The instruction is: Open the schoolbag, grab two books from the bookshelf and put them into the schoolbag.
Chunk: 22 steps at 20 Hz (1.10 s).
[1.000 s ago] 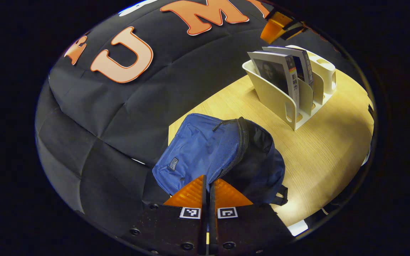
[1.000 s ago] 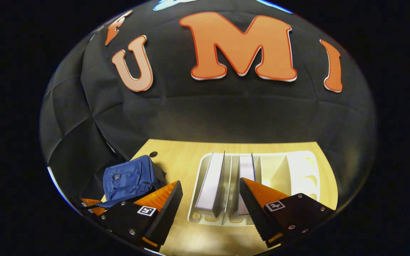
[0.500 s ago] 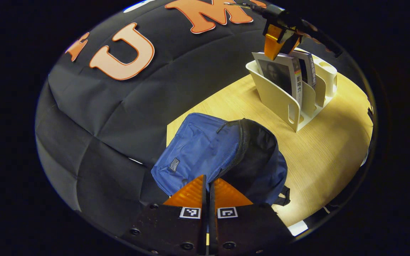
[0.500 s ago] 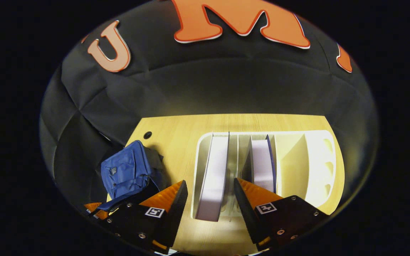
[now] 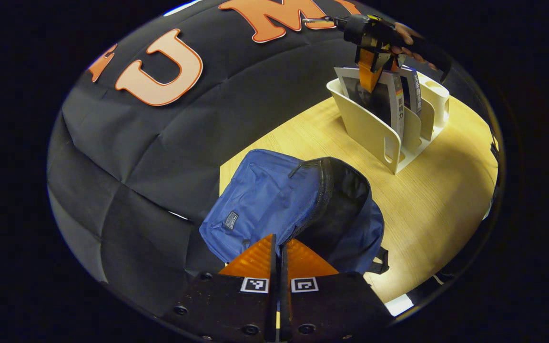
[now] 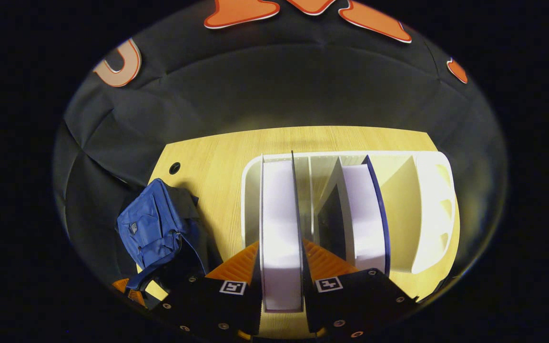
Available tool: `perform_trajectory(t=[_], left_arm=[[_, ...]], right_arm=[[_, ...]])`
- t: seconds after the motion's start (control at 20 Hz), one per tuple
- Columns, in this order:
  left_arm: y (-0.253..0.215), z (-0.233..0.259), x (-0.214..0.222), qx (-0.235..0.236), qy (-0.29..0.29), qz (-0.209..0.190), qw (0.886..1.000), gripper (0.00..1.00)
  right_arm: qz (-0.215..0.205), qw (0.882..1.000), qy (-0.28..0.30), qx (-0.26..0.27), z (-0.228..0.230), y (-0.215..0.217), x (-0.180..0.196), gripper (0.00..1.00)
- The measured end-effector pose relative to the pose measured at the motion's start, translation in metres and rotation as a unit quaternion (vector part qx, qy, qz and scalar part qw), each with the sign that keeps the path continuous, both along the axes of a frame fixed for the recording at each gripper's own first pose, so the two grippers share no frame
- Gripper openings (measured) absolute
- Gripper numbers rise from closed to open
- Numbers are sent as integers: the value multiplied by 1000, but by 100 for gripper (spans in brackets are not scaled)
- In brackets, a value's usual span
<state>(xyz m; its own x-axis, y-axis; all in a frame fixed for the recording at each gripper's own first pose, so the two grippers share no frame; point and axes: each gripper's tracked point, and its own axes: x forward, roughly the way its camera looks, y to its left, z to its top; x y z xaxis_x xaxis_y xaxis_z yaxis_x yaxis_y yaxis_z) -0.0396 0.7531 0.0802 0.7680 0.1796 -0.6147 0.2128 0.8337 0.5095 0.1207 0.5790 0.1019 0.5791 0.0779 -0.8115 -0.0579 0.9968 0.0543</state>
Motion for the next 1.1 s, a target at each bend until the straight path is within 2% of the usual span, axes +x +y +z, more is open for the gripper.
perform_trajectory(t=[0.05,0.25,0.3,0.35,0.75,1.1], left_arm=[[0,0,1,-1,1,-1,1000,3],[0,-2,-1,-2,4,-2,1000,3],[-2,-2,-1,-1,5,-3,1000,3],[-2,-1,-2,0,6,-4,1000,3],[-10,-2,-8,13,6,-7,1000,3],[-19,-5,-28,26,2,-1,1000,3]], right_arm=[[-2,1000,5,-1,1,-1,-2,37],[0,1000,-12,-9,15,-7,-13,35],[0,1000,-22,-12,21,-10,-15,45],[-1,999,-34,-15,28,-14,-17,35],[-5,997,-79,14,77,-39,-52,35],[3,994,-102,36,90,-55,-84,35]])
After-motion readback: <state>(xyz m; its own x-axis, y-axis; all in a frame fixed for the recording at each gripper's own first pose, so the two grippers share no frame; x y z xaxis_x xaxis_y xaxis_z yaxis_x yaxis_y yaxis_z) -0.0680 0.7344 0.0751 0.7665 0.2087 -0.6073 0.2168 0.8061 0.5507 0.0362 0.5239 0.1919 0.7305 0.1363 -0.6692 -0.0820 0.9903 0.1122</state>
